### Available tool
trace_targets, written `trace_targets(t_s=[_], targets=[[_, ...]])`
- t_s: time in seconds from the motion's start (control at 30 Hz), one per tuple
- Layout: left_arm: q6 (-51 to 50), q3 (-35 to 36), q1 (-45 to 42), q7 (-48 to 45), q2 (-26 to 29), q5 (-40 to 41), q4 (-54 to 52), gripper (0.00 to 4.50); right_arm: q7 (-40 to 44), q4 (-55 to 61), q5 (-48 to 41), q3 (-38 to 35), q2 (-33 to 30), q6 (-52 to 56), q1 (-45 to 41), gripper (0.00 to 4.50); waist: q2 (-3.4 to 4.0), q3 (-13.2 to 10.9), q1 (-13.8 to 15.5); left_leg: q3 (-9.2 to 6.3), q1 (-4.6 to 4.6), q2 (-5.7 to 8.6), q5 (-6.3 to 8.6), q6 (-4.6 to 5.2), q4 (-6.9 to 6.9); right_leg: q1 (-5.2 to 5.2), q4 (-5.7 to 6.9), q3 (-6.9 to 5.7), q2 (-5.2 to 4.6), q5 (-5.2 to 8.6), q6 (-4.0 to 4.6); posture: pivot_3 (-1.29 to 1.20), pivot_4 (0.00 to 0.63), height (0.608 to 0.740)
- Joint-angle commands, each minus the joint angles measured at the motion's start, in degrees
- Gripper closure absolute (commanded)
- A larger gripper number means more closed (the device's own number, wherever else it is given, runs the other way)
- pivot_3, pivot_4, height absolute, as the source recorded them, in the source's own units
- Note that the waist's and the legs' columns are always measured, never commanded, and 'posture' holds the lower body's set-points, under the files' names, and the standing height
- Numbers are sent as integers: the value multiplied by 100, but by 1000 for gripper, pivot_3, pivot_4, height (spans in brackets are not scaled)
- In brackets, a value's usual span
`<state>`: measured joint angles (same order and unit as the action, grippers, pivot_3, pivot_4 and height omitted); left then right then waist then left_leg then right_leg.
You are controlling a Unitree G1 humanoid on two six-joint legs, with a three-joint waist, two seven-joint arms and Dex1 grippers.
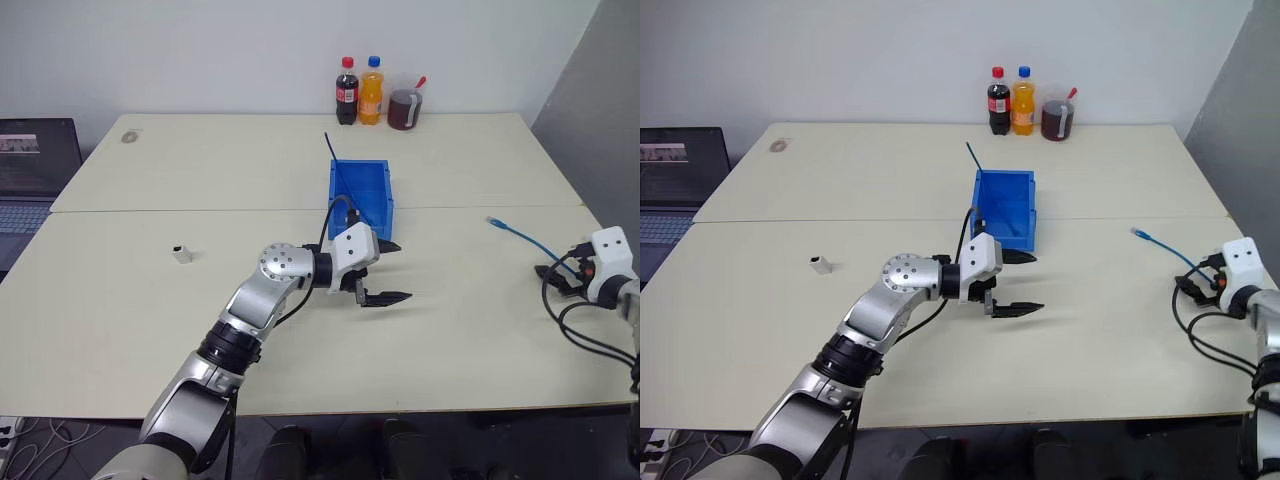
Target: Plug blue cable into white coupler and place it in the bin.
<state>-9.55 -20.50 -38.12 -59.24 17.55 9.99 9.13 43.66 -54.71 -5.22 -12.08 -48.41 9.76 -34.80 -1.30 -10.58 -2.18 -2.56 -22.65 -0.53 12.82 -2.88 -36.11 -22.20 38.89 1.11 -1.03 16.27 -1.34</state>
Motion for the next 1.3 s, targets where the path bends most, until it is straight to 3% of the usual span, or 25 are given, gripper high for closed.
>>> trace_targets(t_s=[0.03, 0.13, 0.43, 0.7, 0.87, 0.93, 1.07, 1.2, 1.3], targets=[[6, 97, -90, -96, -12, 59, -124, 0, 314, -894, 108, 101, -129, -106, -430, 24, 0, 0, -1, -1, -1, 0, 0, 0, 0, 0, -1, -1, 0, -3, 6, 0, 150, 740], [-140, 132, -99, -97, -38, 126, -200, 0, 245, -1316, 97, 63, -164, -75, -669, 484, 0, 0, -2, 0, -1, -1, 0, 0, 1, 0, -2, 1, 0, -12, 20, 0, 150, 740], [-181, 131, -112, -200, -21, 115, -210, 0, 284, -1561, 162, 154, -197, -261, -579, 2752, -1, 0, 34, -2, 6, 2, -1, -1, -8, 13, -1, 0, -3, -12, 9, 0, 150, 740], [-165, 171, -264, -325, -22, 131, -52, 0, 299, -1556, 175, 198, -250, -392, -532, 4448, 0, 0, 50, -5, 4, 4, -1, -2, -11, 14, -2, -2, -5, -14, 11, 0, 150, 740], [-293, 263, -230, -425, 82, 214, -222, 0, 792, -1197, 245, 403, -373, -768, -266, 4448, 0, 0, 68, -12, 1, 5, -1, -2, -10, 14, -4, -8, -5, -14, 12, 0, 150, 740], [-397, 467, -221, -378, 220, 319, -399, 0, 1106, -733, 350, 589, -492, -1089, -77, 4448, 0, 0, 66, -15, -2, 5, -1, -2, -10, 14, -5, -11, -6, -14, 12, 0, 150, 740], [-610, 1057, 43, -233, 757, 517, -861, 0, 1981, 812, -122, 586, -539, -527, 196, 4448, 1, 0, -14, -12, -1, -3, -1, -2, -7, 6, -2, -6, -2, -13, 10, 0, 150, 740], [-1188, 2012, 1181, 54, 1628, 826, -1935, 0, 2803, 3118, -731, 863, -423, 623, 447, 4448, 19, -6, -199, -17, 19, -18, -1, -2, 3, 2, 12, 13, 5, 1, -12, 0, 150, 740], [-1541, 2757, 2888, 269, 2076, 1022, -3101, 0, 2859, 4056, -930, 1262, 37, 1172, 278, 4448, 15, -8, -262, -32, 33, -40, 1, -3, 10, 6, 11, 17, 2, 3, -9, 0, 150, 740]])
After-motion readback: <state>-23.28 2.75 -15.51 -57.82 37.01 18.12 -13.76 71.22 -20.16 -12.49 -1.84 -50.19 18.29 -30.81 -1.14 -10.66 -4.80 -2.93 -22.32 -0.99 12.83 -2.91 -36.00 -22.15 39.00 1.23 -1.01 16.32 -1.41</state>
